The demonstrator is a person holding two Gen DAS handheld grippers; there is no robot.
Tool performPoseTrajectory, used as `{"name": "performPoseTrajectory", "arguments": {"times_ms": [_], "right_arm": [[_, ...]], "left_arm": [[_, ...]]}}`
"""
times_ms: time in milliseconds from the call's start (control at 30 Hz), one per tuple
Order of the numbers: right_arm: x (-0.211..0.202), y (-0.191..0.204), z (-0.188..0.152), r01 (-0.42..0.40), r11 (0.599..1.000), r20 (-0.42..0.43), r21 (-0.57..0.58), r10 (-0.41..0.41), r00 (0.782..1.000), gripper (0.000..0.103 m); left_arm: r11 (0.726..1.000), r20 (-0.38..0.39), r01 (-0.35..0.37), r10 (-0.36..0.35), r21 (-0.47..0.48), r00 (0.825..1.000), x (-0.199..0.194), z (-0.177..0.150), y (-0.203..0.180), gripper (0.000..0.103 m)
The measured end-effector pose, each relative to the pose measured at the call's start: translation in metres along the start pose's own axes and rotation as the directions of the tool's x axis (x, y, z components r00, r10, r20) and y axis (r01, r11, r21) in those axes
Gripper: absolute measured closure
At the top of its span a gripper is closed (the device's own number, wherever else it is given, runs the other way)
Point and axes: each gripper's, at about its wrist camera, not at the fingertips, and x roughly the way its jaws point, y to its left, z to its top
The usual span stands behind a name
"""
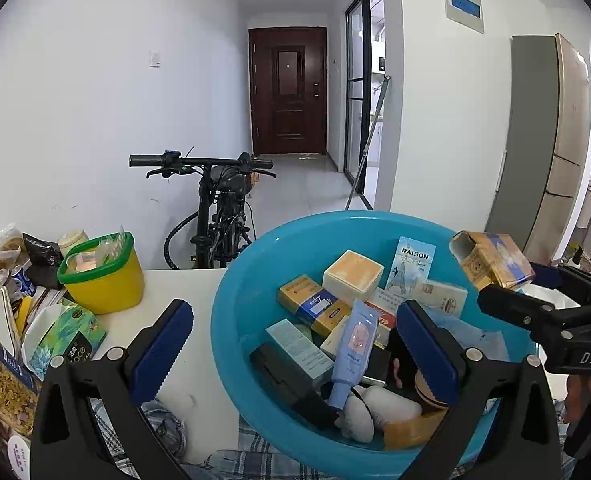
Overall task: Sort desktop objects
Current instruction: 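Lower the gold box into the basin and open the right gripper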
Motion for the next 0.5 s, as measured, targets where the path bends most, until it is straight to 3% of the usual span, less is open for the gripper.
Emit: {"name": "performPoseTrajectory", "arguments": {"times_ms": [500], "right_arm": [[0.0019,0.0088,-0.0017,-0.010,1.000,0.000,-0.019,0.010,1.000,0.015]], "left_arm": [[0.999,-0.008,-0.032,0.032,0.032,0.999,0.0044,-0.0036,-0.0045,0.000]]}}
